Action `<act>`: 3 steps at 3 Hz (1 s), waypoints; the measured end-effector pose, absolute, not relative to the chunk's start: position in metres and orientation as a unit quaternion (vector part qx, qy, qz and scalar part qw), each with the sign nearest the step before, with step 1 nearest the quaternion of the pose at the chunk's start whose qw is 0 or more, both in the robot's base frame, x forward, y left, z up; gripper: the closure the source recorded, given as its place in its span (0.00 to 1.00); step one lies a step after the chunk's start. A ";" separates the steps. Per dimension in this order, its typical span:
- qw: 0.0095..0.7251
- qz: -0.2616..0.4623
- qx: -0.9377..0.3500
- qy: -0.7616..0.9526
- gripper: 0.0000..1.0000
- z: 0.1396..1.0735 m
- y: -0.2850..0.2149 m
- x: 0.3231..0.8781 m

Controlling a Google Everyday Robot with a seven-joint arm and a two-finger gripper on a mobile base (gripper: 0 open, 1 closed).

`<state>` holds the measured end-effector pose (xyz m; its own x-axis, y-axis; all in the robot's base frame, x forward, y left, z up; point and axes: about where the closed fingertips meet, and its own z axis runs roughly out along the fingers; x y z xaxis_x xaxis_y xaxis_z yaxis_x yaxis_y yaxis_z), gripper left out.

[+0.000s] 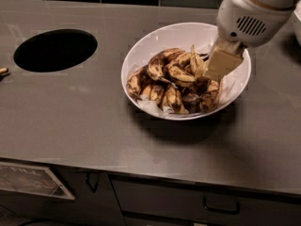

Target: Pick banana from white bowl

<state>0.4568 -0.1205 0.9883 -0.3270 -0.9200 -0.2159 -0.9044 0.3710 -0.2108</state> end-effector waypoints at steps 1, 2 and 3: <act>0.161 -0.050 -0.569 0.805 1.00 1.009 -0.107 0.446; 0.175 -0.069 -0.572 0.798 1.00 1.029 -0.098 0.438; 0.192 -0.082 -0.575 0.791 1.00 1.048 -0.090 0.430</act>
Offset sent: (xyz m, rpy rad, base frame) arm -0.0275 0.0259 0.0475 -0.0879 -0.0827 0.0270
